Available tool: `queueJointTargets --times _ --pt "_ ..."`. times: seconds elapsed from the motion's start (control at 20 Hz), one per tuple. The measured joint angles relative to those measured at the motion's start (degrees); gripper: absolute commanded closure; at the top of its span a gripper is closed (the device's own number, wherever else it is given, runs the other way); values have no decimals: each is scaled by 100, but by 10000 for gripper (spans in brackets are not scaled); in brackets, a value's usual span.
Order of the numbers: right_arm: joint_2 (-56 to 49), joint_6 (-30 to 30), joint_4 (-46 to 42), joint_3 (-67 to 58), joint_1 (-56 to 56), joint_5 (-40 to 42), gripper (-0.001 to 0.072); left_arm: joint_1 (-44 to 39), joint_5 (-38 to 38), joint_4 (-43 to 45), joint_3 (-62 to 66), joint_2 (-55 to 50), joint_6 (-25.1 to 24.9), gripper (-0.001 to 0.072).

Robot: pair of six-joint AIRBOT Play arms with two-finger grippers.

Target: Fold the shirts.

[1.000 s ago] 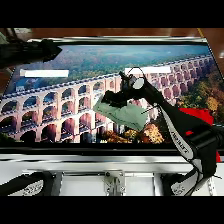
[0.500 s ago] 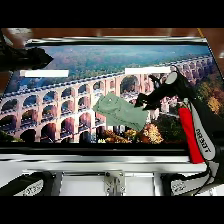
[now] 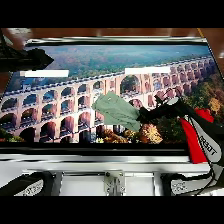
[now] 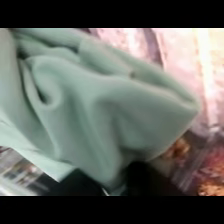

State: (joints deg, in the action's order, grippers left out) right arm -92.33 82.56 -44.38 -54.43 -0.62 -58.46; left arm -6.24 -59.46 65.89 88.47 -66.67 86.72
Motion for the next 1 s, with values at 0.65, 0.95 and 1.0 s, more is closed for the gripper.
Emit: queueJointTargets --times 0.65,0.95,1.0 --pt "2192 -55 -229 -2033 2199 -1241 642 -72 2 -136 0 7 13 672" --pt "2402 297 -1578 -2907 4052 -2365 642 -195 -85 -157 0 116 11 672" --pt "2347 330 -1836 -2916 4271 -2524 642 -219 -127 -160 0 157 9 672"
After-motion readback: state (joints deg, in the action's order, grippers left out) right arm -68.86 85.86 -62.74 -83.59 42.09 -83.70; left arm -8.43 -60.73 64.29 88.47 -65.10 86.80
